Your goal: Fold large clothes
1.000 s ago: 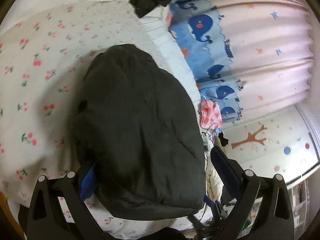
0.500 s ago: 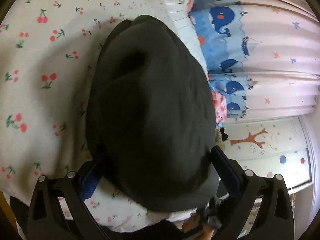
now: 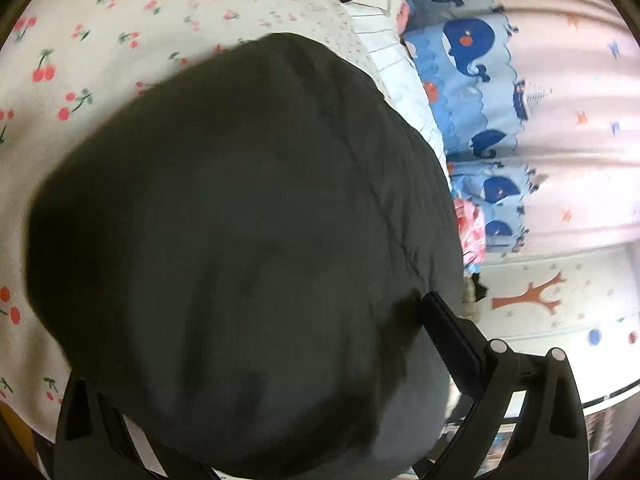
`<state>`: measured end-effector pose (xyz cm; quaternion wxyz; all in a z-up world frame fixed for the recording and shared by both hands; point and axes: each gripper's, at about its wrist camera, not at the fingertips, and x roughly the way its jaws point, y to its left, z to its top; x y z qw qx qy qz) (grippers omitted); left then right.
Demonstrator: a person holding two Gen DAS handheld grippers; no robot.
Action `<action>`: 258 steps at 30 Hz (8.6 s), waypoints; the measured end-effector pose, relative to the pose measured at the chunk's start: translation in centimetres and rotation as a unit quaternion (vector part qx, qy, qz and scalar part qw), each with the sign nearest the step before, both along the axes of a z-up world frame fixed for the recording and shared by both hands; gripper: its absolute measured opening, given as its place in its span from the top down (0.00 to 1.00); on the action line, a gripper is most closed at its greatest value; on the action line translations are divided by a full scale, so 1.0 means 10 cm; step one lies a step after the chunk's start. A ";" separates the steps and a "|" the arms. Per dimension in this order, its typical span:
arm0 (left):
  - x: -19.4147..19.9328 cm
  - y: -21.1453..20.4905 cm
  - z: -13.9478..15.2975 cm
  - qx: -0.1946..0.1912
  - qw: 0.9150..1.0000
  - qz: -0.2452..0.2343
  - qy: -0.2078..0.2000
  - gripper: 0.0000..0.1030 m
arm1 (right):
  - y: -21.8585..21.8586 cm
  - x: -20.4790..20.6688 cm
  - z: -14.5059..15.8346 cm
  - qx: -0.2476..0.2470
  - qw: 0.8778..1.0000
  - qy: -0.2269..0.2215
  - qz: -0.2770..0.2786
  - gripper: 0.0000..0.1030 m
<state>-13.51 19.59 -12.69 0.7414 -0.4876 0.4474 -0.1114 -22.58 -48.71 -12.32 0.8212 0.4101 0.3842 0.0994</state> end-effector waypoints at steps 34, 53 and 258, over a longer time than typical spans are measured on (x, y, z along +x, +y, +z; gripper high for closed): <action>-0.58 0.05 0.29 0.106 0.991 0.017 -0.077 0.07 | 0.90 0.33 1.10 -0.202 0.965 -0.132 0.099 0.15; -0.58 -0.38 0.55 0.249 0.957 0.007 -0.149 0.07 | 2.51 2.33 0.04 -0.300 0.935 0.002 0.190 0.13; -0.32 -3.38 1.35 0.191 0.907 -0.261 -0.269 0.54 | -0.56 1.19 0.60 0.217 0.965 -0.138 0.055 0.06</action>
